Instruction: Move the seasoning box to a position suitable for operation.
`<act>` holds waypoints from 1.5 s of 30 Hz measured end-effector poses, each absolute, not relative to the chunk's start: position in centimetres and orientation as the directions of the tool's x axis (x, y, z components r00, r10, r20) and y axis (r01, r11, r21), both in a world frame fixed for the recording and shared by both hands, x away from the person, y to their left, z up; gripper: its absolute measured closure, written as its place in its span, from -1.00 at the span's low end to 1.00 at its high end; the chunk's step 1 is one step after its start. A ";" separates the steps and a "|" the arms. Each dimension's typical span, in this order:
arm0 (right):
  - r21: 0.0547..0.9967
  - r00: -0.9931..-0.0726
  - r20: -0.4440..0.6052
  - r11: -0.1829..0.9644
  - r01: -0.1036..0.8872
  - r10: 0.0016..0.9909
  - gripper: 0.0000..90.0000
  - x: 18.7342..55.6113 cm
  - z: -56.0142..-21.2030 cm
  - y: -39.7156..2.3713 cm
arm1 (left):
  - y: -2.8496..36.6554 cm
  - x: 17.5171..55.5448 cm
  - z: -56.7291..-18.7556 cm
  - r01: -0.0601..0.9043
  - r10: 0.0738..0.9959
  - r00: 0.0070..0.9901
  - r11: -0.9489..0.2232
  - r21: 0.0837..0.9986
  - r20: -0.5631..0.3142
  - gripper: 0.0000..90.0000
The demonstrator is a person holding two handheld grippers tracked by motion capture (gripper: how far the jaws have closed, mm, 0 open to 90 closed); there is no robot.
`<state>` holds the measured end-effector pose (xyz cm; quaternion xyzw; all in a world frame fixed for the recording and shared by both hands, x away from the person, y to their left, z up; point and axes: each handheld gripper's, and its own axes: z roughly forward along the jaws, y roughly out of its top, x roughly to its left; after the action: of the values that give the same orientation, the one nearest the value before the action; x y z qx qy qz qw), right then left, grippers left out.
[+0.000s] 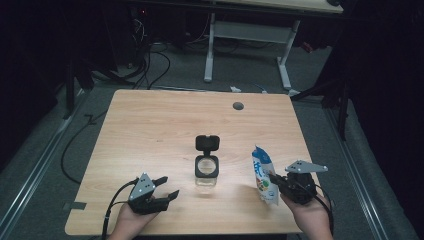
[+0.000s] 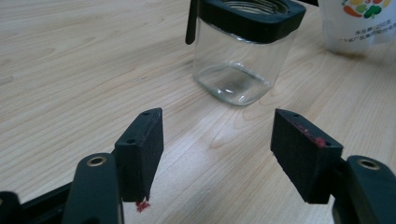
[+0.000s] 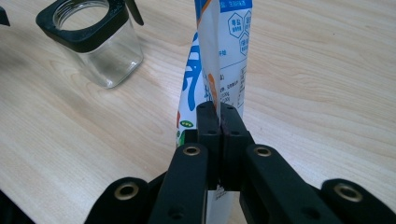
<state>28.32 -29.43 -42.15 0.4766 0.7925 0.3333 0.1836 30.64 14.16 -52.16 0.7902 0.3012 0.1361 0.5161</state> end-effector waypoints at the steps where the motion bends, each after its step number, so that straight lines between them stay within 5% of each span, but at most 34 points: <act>1: 0.700 -0.482 0.028 0.326 0.635 0.876 0.99 28.3 -42.1 -29.4 | 14.1 30.6 -52.2 0.332 0.613 0.784 -0.283 0.900 -0.097 -0.22; 23: 0.610 -0.539 0.018 0.418 0.674 0.842 0.99 28.9 -41.0 -27.4 | 11.4 29.0 -52.1 0.278 0.542 0.836 -0.293 0.915 -0.080 -0.28; 45: 0.425 -0.510 0.042 0.446 0.788 0.859 1.00 31.1 -39.7 -26.0 | 11.3 28.7 -52.0 0.259 0.507 0.858 -0.293 0.920 -0.079 -0.27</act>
<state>31.08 -26.00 -39.73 0.4870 0.8456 0.1993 0.0900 28.67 11.35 -52.04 0.7960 0.2404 0.1142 0.5436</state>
